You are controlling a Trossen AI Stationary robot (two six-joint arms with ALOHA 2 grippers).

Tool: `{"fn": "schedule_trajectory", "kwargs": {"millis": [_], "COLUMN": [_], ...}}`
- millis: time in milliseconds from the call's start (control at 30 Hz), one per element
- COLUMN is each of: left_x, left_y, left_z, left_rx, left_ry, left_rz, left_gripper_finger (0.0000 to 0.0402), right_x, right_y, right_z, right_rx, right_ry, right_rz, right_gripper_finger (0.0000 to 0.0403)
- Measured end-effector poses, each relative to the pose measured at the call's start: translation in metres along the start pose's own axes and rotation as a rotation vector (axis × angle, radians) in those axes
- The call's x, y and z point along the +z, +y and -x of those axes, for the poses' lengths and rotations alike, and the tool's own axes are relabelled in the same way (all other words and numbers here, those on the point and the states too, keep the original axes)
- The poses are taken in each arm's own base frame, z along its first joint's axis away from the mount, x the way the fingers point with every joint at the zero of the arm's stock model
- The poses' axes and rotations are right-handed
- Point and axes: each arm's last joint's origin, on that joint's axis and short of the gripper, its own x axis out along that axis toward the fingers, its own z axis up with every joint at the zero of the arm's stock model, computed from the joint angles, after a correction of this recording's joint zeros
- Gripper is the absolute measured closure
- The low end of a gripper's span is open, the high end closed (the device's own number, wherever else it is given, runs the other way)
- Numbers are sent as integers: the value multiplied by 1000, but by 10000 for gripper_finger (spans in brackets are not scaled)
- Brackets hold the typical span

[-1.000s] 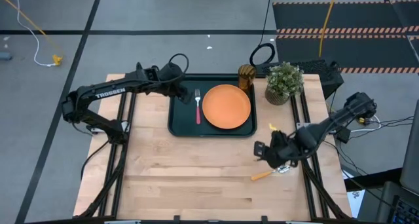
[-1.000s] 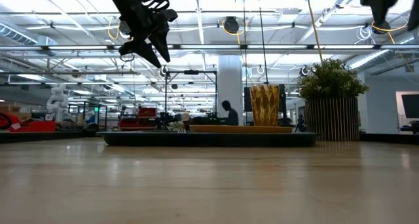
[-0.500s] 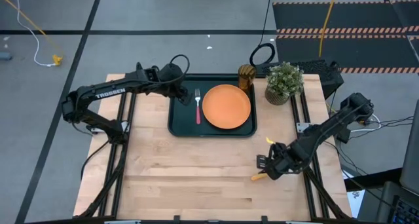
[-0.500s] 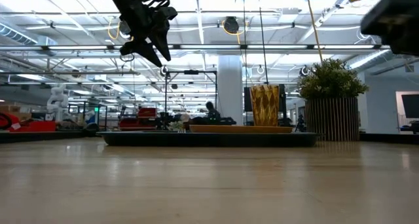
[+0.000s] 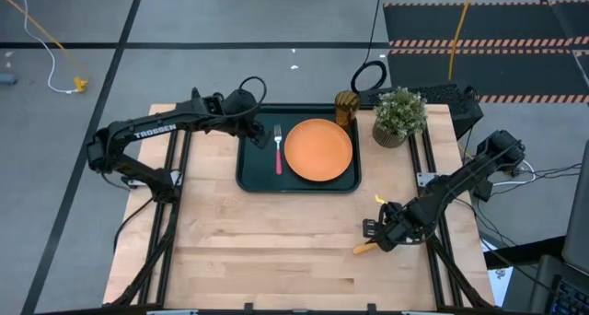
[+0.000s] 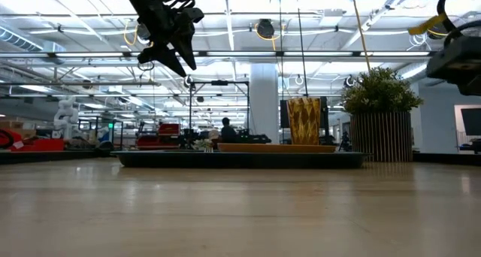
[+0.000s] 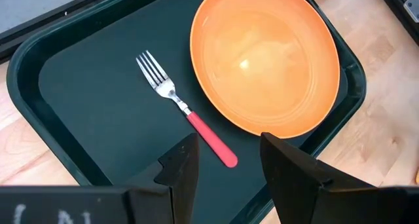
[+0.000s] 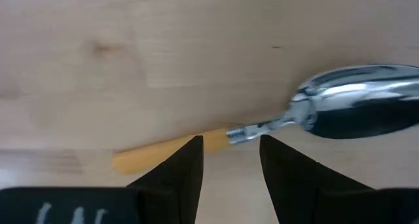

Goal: Pick and place plate/cup/fork/spoon on tray
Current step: Put the orange spoon to the left of the pink fork on the black tray

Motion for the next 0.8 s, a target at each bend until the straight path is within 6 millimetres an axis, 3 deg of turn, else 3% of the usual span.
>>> {"fn": "schedule_trajectory", "kwargs": {"millis": [500, 800], "left_x": [0, 0], "left_y": [0, 0], "left_z": [0, 0], "left_rx": [0, 1], "left_ry": [-2, -2], "left_rz": [28, 36], "left_gripper_finger": [238, 238], "right_x": [7, 18], "right_y": [-6, -8], "right_z": [-18, -24], "right_rx": [31, 36], "right_ry": [71, 27], "right_rz": [-1, 0], "right_gripper_finger": [259, 259]}}
